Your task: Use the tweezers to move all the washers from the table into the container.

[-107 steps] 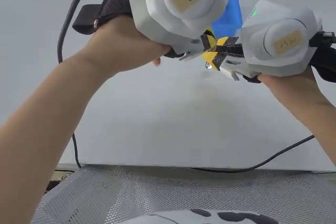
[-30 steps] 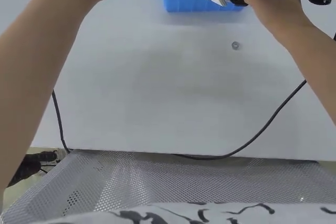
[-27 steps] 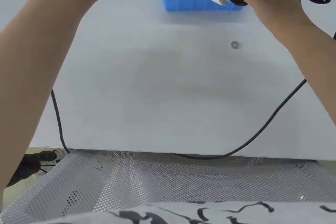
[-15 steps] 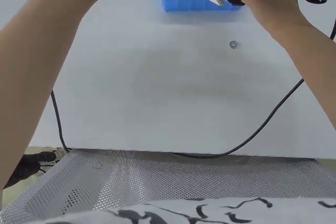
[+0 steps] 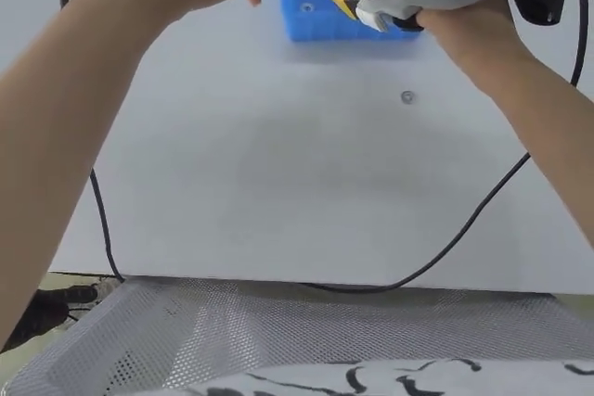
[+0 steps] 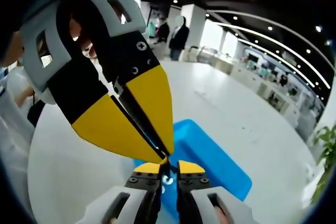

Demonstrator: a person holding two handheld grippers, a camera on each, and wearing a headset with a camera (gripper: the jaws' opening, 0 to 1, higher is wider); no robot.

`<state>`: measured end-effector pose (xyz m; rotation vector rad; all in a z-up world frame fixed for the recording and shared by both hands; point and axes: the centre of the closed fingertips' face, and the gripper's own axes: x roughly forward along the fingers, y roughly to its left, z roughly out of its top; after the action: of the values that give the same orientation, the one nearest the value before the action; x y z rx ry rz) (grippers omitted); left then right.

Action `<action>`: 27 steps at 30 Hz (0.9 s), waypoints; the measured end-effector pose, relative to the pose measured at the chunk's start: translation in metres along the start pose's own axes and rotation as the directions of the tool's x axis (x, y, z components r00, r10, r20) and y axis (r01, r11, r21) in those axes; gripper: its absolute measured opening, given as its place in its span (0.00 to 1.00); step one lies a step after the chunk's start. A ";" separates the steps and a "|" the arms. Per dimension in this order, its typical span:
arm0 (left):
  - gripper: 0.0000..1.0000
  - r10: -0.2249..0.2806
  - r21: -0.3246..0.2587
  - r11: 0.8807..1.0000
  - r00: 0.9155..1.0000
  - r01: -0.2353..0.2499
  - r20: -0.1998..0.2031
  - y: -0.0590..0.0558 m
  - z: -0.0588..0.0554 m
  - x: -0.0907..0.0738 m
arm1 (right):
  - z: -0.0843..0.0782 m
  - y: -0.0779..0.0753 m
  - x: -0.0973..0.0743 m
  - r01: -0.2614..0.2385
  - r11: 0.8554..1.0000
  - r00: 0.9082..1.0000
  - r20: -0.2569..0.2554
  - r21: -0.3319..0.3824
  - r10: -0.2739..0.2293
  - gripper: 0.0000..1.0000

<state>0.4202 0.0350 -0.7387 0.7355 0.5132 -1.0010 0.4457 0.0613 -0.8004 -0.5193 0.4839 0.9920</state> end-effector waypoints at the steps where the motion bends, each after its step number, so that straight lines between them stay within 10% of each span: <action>1: 0.00 0.002 0.000 1.000 1.000 -0.002 0.002 0.001 0.001 -0.002 | -0.001 -0.002 0.002 0.003 1.000 1.000 0.000 0.001 -0.003 0.06; 13: 0.00 0.023 0.015 1.000 0.996 -0.024 0.084 -0.017 0.040 -0.039 | 0.023 0.005 -0.054 0.053 0.998 0.995 0.080 0.030 -0.055 0.08; 27: 0.00 -0.087 0.121 0.989 0.994 0.079 0.061 -0.059 0.045 -0.035 | -0.005 0.037 -0.090 0.046 0.998 0.998 0.043 0.036 -0.048 0.09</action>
<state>0.3546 0.0009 -0.7030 0.7885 0.4323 -1.1378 0.3707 0.0165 -0.7571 -0.4747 0.4469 0.9464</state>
